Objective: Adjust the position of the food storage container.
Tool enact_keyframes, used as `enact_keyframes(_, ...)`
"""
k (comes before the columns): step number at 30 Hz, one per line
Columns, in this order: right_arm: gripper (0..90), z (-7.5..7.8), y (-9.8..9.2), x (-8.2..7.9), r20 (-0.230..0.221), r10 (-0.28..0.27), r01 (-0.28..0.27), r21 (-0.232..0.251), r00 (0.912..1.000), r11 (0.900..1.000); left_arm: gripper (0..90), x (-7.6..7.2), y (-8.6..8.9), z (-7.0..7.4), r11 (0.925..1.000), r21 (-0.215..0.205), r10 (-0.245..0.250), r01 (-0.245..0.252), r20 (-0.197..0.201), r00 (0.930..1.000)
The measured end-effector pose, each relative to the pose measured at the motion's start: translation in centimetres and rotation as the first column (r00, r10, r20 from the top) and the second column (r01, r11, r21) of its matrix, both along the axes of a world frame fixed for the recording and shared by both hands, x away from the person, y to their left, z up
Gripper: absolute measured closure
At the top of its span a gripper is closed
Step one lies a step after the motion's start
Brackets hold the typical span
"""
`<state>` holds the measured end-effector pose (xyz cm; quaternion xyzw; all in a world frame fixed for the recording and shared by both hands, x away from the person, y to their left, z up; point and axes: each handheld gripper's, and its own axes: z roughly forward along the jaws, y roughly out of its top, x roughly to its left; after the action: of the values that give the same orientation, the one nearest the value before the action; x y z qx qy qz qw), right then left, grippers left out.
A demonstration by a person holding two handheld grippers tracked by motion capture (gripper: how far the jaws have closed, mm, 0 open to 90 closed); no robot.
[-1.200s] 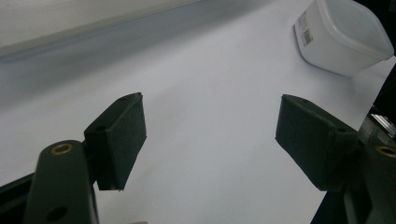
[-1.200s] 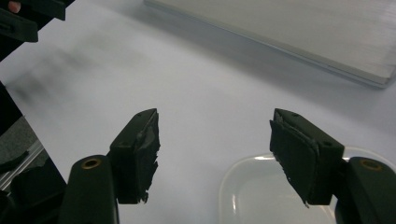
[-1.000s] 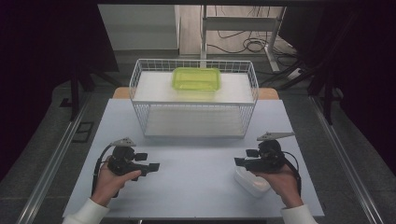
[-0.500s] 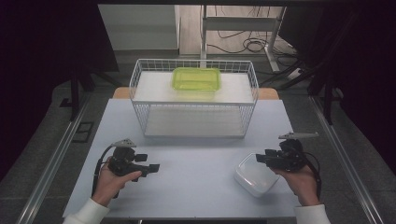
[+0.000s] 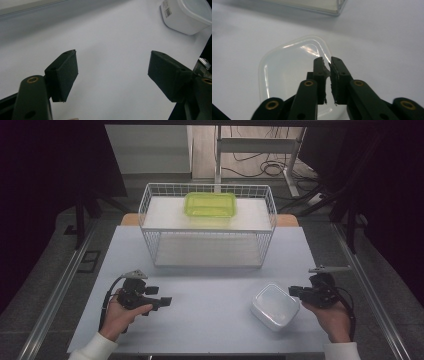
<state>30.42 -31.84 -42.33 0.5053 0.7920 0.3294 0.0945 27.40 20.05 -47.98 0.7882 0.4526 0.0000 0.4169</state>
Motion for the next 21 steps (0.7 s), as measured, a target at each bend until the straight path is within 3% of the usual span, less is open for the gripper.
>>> enact_keyframes(6, 88.6, -0.4, -1.3, -0.2, -0.022, -0.036, 0.035, -0.028, 0.9991, 0.999, 23.3, 0.0, 0.0, 0.0, 1.0000, -0.002, 0.002, -0.002, 0.001, 1.0000)
enact_keyframes(21, 88.7, -1.4, -3.2, -0.8, -0.038, -0.092, 0.088, -0.082, 0.9950, 0.993, 23.3, 0.0, 0.0, 0.0, 1.0000, 0.004, -0.001, 0.001, -0.003, 1.0000)
